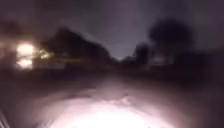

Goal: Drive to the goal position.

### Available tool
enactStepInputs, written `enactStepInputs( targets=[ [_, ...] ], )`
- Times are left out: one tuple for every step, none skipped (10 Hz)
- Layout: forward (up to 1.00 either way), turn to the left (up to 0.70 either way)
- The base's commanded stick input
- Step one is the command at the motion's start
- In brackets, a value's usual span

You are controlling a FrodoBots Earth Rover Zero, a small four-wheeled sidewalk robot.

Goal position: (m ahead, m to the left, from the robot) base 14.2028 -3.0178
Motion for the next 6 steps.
enactStepInputs(
  targets=[
    [0.7, 0.0],
    [0.7, 0.0],
    [0.7, 0.0],
    [0.7, 0.0],
    [0.7, 0.0],
    [0.7, 0.0]
  ],
)
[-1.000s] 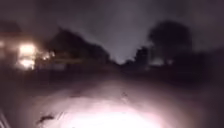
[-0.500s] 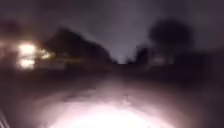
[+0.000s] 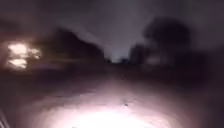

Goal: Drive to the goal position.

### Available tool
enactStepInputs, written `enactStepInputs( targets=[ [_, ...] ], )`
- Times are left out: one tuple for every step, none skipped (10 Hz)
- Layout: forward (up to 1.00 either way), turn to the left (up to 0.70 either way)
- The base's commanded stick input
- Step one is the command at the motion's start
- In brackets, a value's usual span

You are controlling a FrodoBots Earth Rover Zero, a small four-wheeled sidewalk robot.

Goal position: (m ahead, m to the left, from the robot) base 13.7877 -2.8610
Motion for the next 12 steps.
enactStepInputs(
  targets=[
    [0.7, 0.0],
    [0.7, 0.0],
    [0.7, 0.0],
    [0.7, 0.0],
    [0.7, 0.0],
    [0.7, 0.0],
    [0.7, 0.0],
    [0.7, 0.0],
    [0.7, 0.0],
    [0.7, 0.0],
    [0.7, 0.0],
    [0.7, 0.0]
  ],
)
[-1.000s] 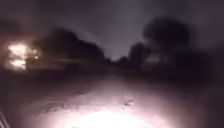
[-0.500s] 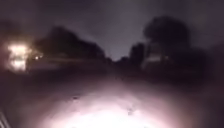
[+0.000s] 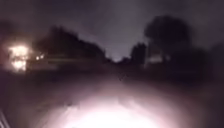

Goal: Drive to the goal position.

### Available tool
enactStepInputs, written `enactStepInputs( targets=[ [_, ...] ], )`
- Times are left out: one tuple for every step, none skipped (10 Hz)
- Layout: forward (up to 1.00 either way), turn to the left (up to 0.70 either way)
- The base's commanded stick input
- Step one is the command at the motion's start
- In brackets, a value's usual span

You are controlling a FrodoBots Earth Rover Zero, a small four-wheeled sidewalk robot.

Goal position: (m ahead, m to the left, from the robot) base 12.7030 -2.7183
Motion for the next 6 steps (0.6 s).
enactStepInputs(
  targets=[
    [0.7, 0.0],
    [0.7, 0.0],
    [0.7, 0.0],
    [0.7, 0.0],
    [0.7, 0.0],
    [0.7, 0.0]
  ],
)
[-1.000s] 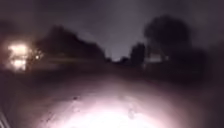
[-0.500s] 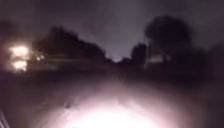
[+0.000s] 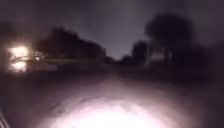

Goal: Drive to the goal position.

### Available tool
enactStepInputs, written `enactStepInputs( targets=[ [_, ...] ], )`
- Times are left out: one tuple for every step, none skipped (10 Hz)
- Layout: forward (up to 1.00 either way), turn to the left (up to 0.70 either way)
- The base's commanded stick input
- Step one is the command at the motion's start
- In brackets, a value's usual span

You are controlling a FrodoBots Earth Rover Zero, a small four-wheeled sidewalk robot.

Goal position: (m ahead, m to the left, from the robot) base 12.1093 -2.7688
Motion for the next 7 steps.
enactStepInputs(
  targets=[
    [0.7, 0.0],
    [0.7, -0.26],
    [0.7, -0.06],
    [0.7, 0.0],
    [0.7, 0.0],
    [0.7, 0.0],
    [0.7, 0.0]
  ],
)
